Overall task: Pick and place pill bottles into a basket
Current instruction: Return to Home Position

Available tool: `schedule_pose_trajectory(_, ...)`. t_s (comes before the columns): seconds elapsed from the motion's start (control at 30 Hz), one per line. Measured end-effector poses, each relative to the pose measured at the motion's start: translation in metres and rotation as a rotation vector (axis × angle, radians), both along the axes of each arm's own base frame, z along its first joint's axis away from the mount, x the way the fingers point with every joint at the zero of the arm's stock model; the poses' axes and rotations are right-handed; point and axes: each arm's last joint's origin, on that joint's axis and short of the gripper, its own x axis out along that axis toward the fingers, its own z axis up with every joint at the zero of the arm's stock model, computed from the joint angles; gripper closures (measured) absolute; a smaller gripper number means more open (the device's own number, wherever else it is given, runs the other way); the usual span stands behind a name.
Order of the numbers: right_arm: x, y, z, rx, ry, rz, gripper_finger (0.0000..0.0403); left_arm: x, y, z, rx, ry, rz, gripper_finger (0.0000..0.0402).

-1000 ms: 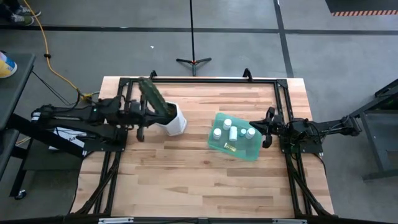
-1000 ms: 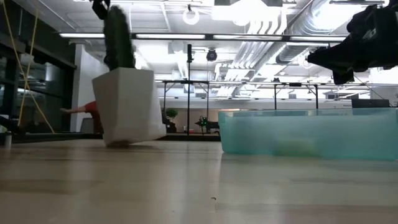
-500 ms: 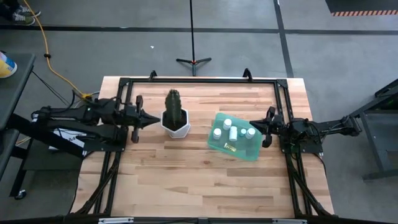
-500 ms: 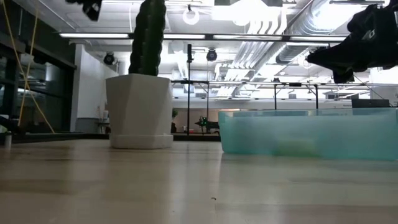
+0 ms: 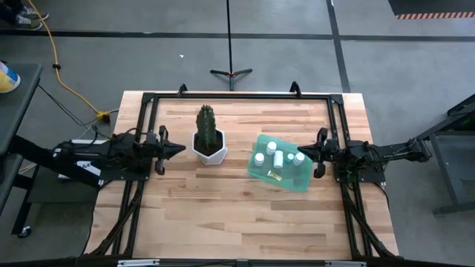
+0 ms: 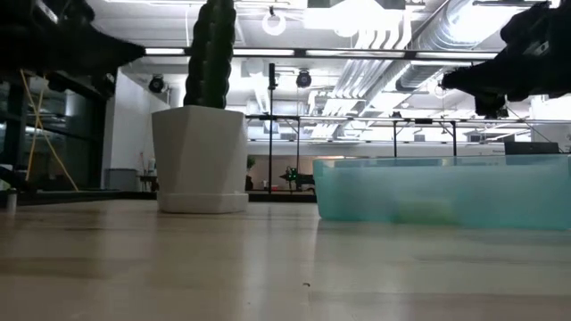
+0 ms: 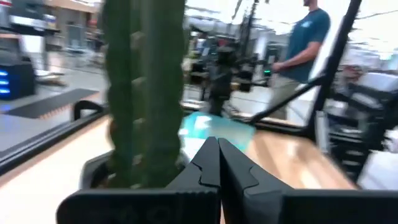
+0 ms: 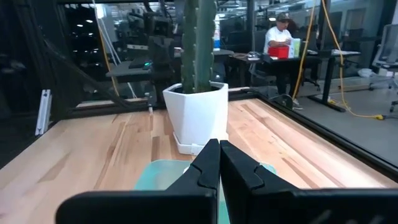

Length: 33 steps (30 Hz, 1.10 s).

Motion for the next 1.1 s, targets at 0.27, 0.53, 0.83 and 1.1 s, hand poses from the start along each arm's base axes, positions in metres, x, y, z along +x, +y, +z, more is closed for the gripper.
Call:
schedule_pose_trajectory(0.27,0.000,0.000,0.005,0.061,-0.070,0.026,0.0402,0.002,0.002,-0.023,0.084,0.081,0.076,0.0380)
schedule_pose_trajectory(0.53,0.001,-0.003,0.001,0.038,-0.019,0.036,0.0401,0.003,0.001,-0.025,0.084,0.056,0.036,0.0369)
schedule_pose_trajectory(0.83,0.001,-0.003,-0.004,0.000,0.034,0.059,0.0402,0.003,0.000,-0.025,0.078,0.058,-0.003,0.0379)
schedule_pose_trajectory(1.1,0.002,-0.003,-0.006,-0.006,0.060,0.135,0.0401,0.003,0.000,-0.025,0.075,0.057,0.006,0.0346)
